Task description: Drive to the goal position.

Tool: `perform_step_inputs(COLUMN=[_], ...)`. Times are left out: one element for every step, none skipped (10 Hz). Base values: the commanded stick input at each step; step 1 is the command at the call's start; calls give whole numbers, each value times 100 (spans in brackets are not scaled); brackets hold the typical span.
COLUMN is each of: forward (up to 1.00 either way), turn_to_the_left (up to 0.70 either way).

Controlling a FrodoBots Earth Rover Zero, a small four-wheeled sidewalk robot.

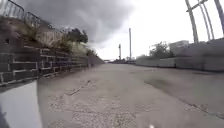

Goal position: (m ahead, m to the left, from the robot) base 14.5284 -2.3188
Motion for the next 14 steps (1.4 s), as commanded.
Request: perform_step_inputs(forward=[85, 85, 85, 85, 85, 85, 85, 85, 85, 85, 85, 85, 85, 85], turn_to_the_left=[0, 0, 0, 0, 0, 0, 0, 0, 0, 0, 0, 0, 0, 0])
